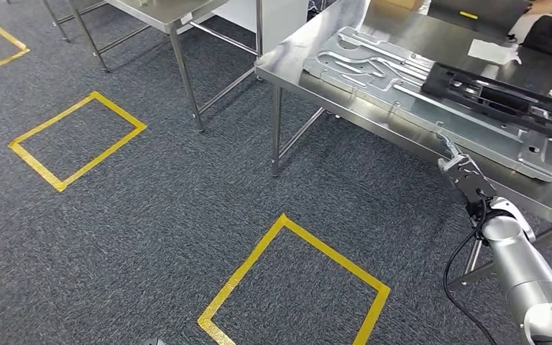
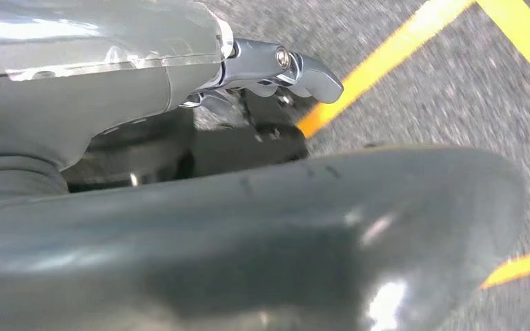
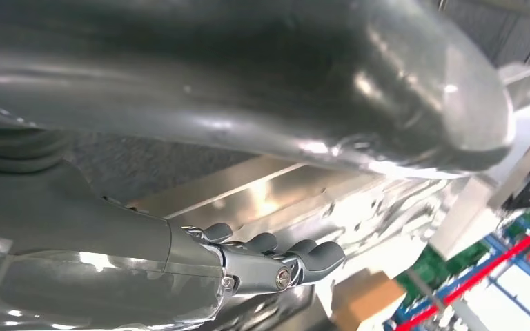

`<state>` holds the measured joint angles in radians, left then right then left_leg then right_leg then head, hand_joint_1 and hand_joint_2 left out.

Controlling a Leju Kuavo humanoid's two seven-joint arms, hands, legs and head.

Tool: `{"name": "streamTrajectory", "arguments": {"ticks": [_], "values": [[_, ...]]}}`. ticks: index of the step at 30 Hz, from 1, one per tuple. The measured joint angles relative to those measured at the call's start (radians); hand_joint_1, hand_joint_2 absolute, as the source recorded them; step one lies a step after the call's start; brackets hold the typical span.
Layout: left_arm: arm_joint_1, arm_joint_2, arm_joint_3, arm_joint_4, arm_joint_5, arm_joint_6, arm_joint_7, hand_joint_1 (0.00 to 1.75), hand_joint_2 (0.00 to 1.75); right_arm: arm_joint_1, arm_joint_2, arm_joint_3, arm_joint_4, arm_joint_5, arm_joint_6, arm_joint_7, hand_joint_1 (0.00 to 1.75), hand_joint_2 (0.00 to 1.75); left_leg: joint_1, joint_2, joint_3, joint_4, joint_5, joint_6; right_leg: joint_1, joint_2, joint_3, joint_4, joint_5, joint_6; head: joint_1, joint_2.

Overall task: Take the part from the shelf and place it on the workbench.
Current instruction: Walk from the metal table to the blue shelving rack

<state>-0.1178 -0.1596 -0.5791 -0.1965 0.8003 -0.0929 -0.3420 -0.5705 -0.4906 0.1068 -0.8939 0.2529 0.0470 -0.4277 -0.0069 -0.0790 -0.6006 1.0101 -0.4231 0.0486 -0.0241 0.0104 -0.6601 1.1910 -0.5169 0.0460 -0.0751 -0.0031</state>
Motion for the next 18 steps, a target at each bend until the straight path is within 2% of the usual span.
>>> {"name": "streamTrajectory", "arguments": {"ticks": [2,3,4,5,6,7,8,10,11,12,13,14,15,16,17,18], "values": [[0.002,0.0,0.0,0.0,0.005,0.024,0.014,0.0,0.0,0.001,0.001,0.0,0.001,0.0,0.001,-0.002,0.0,0.0,0.0,-0.024,-0.008,0.009,-0.002,-0.007,-0.004,0.046,0.056,-0.122,0.048,-0.005,0.0,0.0],[0.003,0.0,0.0,0.0,0.008,0.034,0.021,0.0,0.0,0.003,0.001,0.0,0.001,-0.001,0.002,-0.003,0.0,0.0,0.001,-0.035,-0.013,0.012,-0.001,-0.013,-0.004,0.063,0.068,-0.154,0.054,-0.007,0.0,0.0],[0.005,0.0,0.0,0.0,0.009,0.043,0.028,0.0,0.0,0.004,0.003,0.0,0.002,-0.002,0.004,-0.005,0.0,0.0,0.003,-0.046,-0.019,0.013,0.001,-0.019,-0.003,0.07,0.071,-0.163,0.05,-0.01,0.0,0.0],[0.008,0.0,0.0,0.0,0.01,0.049,0.033,0.0,0.0,0.006,0.005,0.0,0.002,-0.003,0.007,-0.008,0.0,0.0,0.004,-0.058,-0.024,0.012,0.004,-0.025,-0.002,0.059,0.07,-0.167,0.052,-0.013,0.0,0.0],[0.011,0.001,0.0,0.0,0.01,0.053,0.036,0.0,0.0,0.007,0.009,0.0,0.002,-0.004,0.009,-0.01,0.0,0.0,0.004,-0.058,-0.027,0.013,0.004,-0.031,-0.003,0.047,0.072,-0.17,0.055,-0.019,0.0,0.0],[0.013,0.002,0.0,0.0,0.011,0.057,0.038,0.0,0.0,0.007,0.012,0.0,0.002,-0.005,0.011,-0.013,0.0,0.0,0.002,-0.04,-0.032,0.022,-0.002,-0.036,-0.005,0.034,0.075,-0.173,0.056,-0.026,0.0,0.0],[0.013,0.002,0.0,0.0,0.012,0.061,0.039,0.0,0.0,0.007,0.016,0.001,0.003,-0.006,0.012,-0.015,0.0,0.0,-0.001,-0.013,-0.044,0.048,-0.018,-0.041,-0.006,0.02,0.078,-0.177,0.058,-0.032,0.0,0.0],[0.011,0.003,0.001,0.0,0.014,0.068,0.042,0.0,0.0,0.006,0.019,0.001,0.006,-0.006,0.012,-0.017,0.0,0.0,-0.001,0.048,-0.098,0.161,-0.077,-0.049,-0.005,-0.008,0.082,-0.179,0.056,-0.042,0.0,0.0],[0.01,0.003,0.001,0.0,0.015,0.07,0.044,0.0,0.0,0.005,0.021,0.001,0.008,-0.006,0.012,-0.017,0.0,0.0,0.003,0.06,-0.132,0.23,-0.106,-0.052,-0.003,-0.023,0.082,-0.179,0.055,-0.044,0.0,0.0],[0.011,0.004,0.001,0.0,0.015,0.071,0.046,0.0,0.0,0.004,0.024,0.002,0.012,-0.006,0.012,-0.017,0.0,0.0,0.007,0.066,-0.159,0.283,-0.121,-0.055,-0.002,-0.037,0.083,-0.178,0.054,-0.044,0.0,0.0],[0.012,0.004,0.001,0.0,0.015,0.072,0.049,0.0,0.0,0.004,0.027,0.003,0.016,-0.006,0.012,-0.017,0.0,0.0,0.01,0.07,-0.168,0.3,-0.118,-0.057,-0.002,-0.051,0.083,-0.178,0.053,-0.044,-0.001,0.0],[0.013,0.004,0.001,0.0,0.015,0.073,0.051,0.0,0.0,0.003,0.03,0.004,0.019,-0.006,0.012,-0.017,0.0,0.0,0.011,0.074,-0.156,0.275,-0.098,-0.059,-0.001,-0.064,0.085,-0.178,0.052,-0.042,-0.001,0.0],[0.013,0.004,0.001,0.0,0.015,0.073,0.052,0.0,0.0,0.002,0.033,0.006,0.023,-0.006,0.012,-0.017,0.0,0.0,0.012,0.083,-0.123,0.212,-0.065,-0.058,-0.001,-0.077,0.087,-0.177,0.05,-0.04,-0.001,0.0],[0.013,0.004,0.001,0.0,0.014,0.075,0.053,0.0,0.0,0.0,0.034,0.007,0.025,-0.006,0.012,-0.017,0.0,0.0,0.01,0.104,-0.083,0.133,-0.037,-0.055,0.0,-0.089,0.09,-0.177,0.048,-0.037,-0.001,0.0],[0.011,0.004,0.001,0.0,0.014,0.076,0.054,0.0,0.0,-0.003,0.035,0.008,0.027,-0.007,0.013,-0.018,0.0,0.0,0.007,0.121,-0.049,0.068,-0.016,-0.05,0.002,-0.1,0.092,-0.176,0.045,-0.032,0.0,0.0],[0.01,0.004,0.001,0.0,0.014,0.077,0.056,0.0,0.0,-0.006,0.036,0.009,0.03,-0.007,0.013,-0.018,0.0,0.0,0.004,0.133,-0.027,0.026,-0.006,-0.045,0.005,-0.109,0.094,-0.176,0.043,-0.027,0.0,0.0]]}}
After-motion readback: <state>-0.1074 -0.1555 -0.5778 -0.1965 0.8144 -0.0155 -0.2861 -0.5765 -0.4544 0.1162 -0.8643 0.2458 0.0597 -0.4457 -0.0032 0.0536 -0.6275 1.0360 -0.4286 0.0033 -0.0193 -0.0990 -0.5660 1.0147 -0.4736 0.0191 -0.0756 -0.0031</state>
